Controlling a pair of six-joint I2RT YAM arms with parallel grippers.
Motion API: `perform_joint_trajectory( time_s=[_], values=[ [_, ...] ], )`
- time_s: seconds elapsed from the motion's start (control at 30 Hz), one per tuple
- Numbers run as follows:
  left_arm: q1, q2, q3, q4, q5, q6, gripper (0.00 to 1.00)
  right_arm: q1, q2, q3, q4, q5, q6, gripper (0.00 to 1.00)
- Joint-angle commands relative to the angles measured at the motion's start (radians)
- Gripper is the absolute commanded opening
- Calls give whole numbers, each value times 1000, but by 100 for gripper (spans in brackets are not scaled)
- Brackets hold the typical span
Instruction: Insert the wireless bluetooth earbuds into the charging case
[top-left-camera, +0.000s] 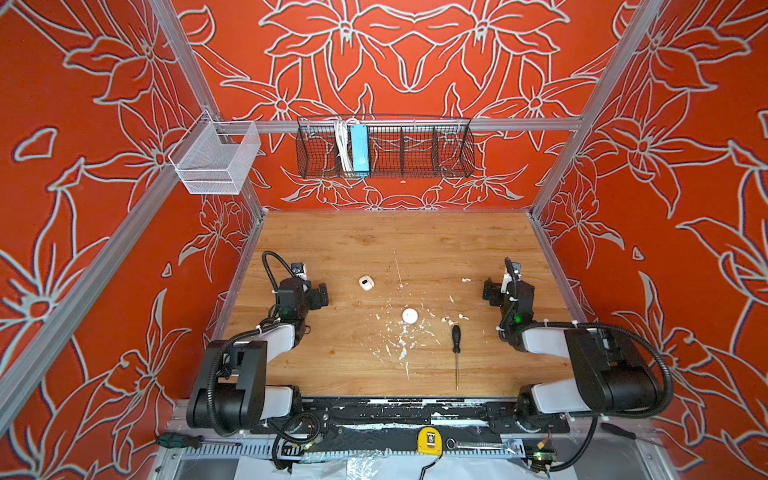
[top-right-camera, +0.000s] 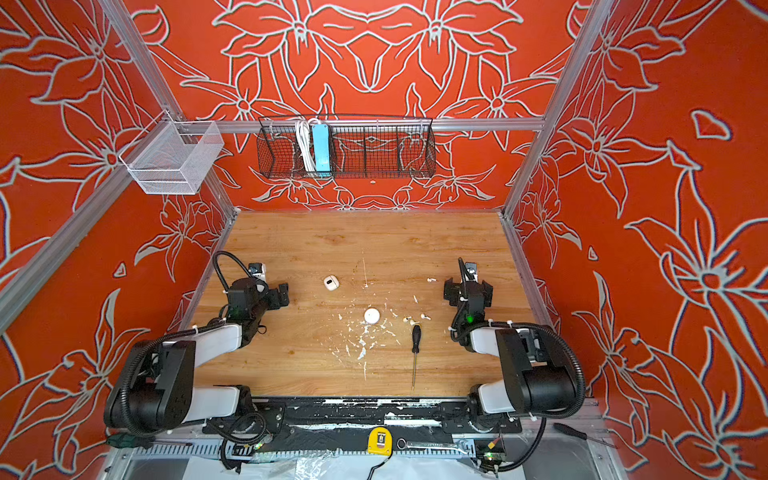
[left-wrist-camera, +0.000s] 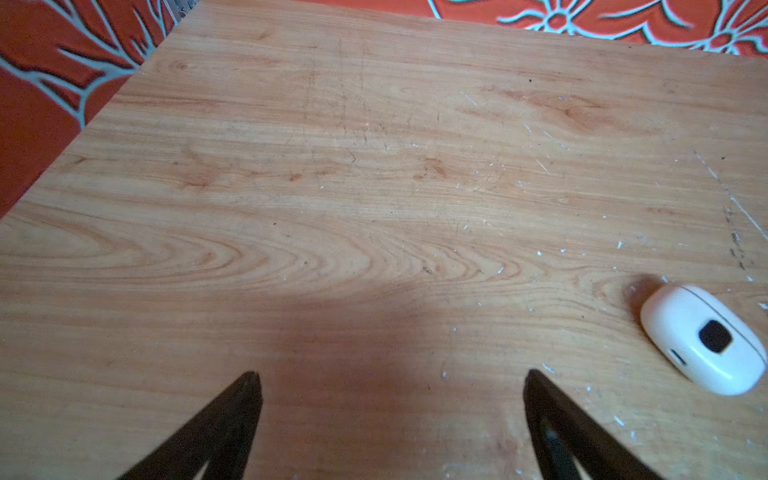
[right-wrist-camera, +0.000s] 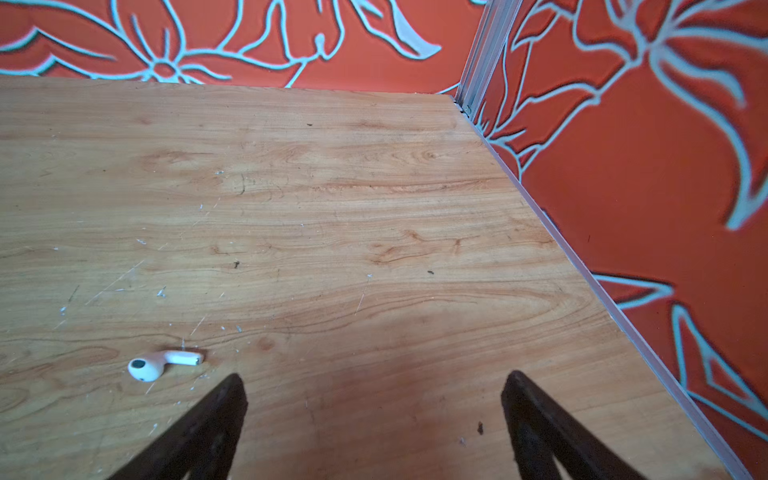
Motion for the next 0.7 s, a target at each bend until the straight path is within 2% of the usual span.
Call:
perform_joint_trajectory(
  time_s=[0.0, 0.67],
  values=[
    [-3, -29, -17, 46, -8, -2, 97, 1, -17, -12, 30, 11, -5, 98],
    [-2, -1, 13, 17, -19, -6, 97, 2, -6, 6, 5, 14, -2, 98]
  ],
)
